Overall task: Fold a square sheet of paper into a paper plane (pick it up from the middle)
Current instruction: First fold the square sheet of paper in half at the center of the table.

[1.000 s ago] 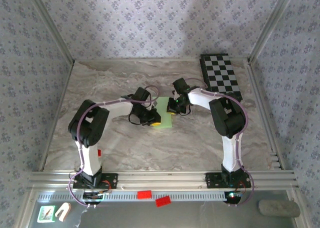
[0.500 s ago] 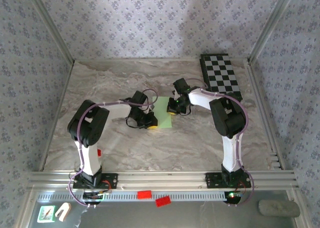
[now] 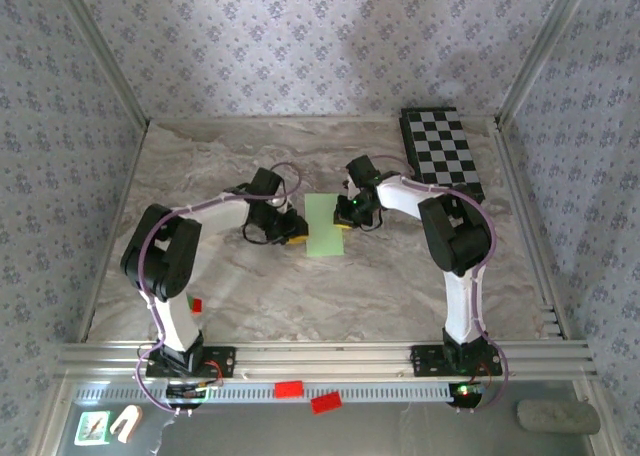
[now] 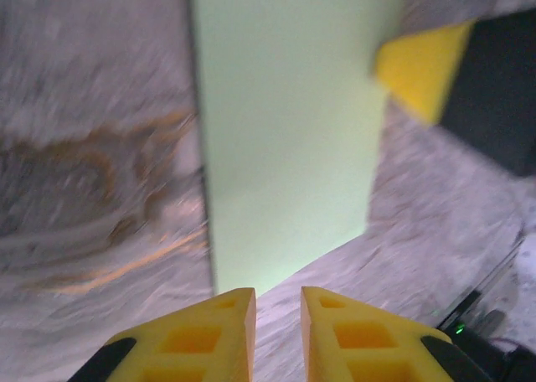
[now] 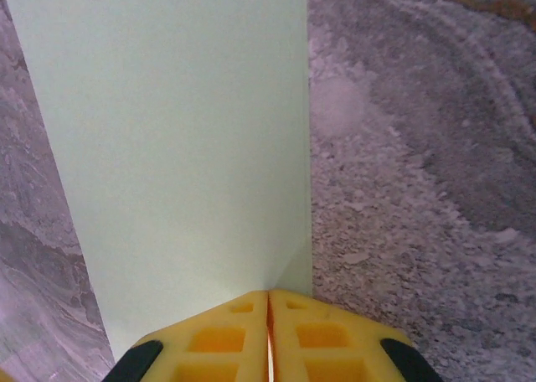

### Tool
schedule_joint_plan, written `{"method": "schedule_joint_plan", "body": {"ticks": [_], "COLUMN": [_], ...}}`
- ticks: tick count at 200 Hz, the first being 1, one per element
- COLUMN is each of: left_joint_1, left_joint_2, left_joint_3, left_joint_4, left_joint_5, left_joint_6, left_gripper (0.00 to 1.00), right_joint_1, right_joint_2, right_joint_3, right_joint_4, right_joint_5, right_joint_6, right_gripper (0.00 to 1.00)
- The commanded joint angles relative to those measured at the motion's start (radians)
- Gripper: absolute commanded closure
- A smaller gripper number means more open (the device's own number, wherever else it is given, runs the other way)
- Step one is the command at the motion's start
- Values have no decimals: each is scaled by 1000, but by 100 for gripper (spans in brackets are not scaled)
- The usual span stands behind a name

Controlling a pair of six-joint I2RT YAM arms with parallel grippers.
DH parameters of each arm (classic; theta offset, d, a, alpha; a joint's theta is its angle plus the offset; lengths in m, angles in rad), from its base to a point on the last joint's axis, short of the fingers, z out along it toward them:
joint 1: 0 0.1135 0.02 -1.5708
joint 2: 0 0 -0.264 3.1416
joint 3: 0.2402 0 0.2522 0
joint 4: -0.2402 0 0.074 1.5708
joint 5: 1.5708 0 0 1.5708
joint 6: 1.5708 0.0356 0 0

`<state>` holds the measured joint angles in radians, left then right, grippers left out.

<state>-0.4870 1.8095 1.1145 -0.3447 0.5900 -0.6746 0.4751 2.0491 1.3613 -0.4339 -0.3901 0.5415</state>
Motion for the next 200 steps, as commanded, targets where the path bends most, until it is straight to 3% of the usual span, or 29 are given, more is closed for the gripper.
{"method": "schedule_joint_plan", "body": {"ticks": [1,49,133,200], "left_joint_1": [-2,-2,-16,-18], "left_joint_2": [59,146,173,217], "left_joint_3": [82,154,125,113], "left_joint_4": [65,104,191,213], "left_joint_5": [0,-36,-56,-109], "left_joint_6": [-51,-112,-214,-247], "left_gripper": [78,77,71,69], "right_joint_1": [8,5,-6,-3], "right_joint_2": [41,-57,-183,-214], "right_joint_3": [38,80,-101,-193], "right_joint_4": [-63,-40,13,18], "right_joint_5": [1,-33,-5,-30], "right_joint_6": [-70,-73,71,117], "right_gripper": [90,82,64,60]}}
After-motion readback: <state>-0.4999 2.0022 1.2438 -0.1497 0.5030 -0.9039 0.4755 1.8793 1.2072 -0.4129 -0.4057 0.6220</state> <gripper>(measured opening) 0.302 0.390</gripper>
